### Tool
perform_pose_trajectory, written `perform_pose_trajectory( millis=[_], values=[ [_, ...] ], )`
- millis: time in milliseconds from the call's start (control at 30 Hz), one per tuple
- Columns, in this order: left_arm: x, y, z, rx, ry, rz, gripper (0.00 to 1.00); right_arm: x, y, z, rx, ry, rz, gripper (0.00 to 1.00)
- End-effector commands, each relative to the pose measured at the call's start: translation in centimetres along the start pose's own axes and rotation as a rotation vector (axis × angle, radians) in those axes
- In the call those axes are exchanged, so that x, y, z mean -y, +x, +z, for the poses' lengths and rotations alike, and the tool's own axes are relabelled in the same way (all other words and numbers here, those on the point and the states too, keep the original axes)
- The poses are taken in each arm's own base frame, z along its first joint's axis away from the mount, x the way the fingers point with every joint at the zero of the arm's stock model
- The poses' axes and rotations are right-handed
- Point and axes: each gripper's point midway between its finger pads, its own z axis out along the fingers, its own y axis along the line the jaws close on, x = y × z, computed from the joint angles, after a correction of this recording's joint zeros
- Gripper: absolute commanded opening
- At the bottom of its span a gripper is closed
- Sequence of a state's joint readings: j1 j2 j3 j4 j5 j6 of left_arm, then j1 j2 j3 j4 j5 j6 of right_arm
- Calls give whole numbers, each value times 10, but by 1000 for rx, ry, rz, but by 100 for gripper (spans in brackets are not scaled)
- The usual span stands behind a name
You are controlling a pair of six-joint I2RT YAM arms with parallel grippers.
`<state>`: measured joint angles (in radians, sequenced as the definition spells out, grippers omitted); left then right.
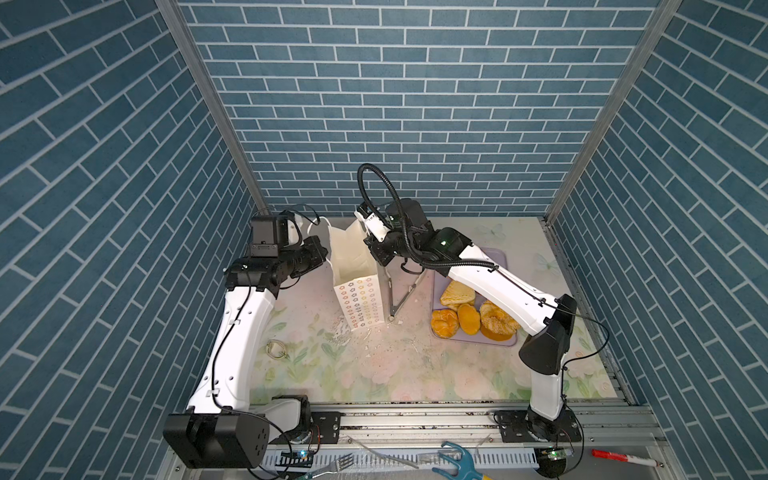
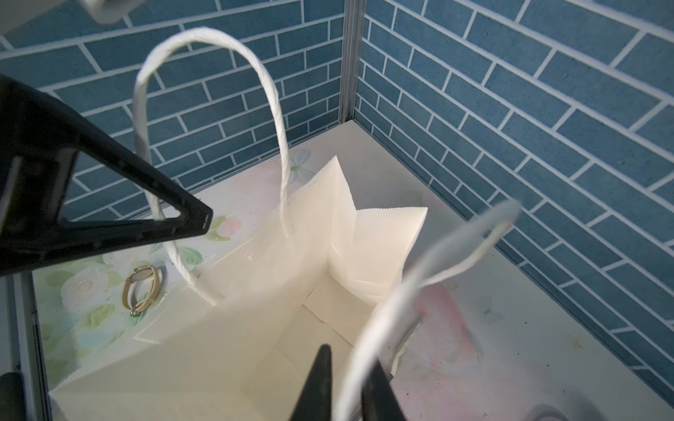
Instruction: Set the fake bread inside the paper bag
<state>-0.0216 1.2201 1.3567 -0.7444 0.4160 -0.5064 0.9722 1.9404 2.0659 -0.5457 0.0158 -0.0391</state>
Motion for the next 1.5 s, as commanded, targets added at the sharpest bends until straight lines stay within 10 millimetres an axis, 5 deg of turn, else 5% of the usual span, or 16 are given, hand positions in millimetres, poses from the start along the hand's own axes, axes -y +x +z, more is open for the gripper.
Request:
perform_pose_trajectory(
  millis=[0, 300, 500, 600, 733, 833, 1100, 1233, 1367, 1467],
  values=[
    [1, -3, -2, -5, -6, 26, 2, 4, -17, -25, 59, 52, -9, 9],
    [5, -10, -4, -5, -11, 42, 5, 4, -17, -29, 71, 59, 21, 0],
    [2, -8, -3, -10, -19, 39, 6, 3, -14, -27, 55, 56, 22, 3],
    [-1, -5, -1, -17, -26, 39, 12, 1, -10, -25, 36, 47, 27, 11],
    [1, -9, -6, -3, -34, 56, 22, 5, -18, -35, 59, 72, 18, 42],
    [6, -16, -13, 18, -35, 77, 37, 14, -24, -45, 69, 115, 12, 56],
    [21, -31, -27, 50, -16, 126, 57, 42, -43, -94, 121, 233, 46, 76],
    [25, -37, -36, 72, -30, 169, 62, 60, -42, -110, 123, 260, 97, 78],
    [26, -45, -47, 93, -67, 241, 63, 104, -15, -117, 51, 350, 238, 77],
    [28, -51, -55, 125, -80, 286, 64, 141, 31, -112, -61, 392, 453, 76]
  ],
)
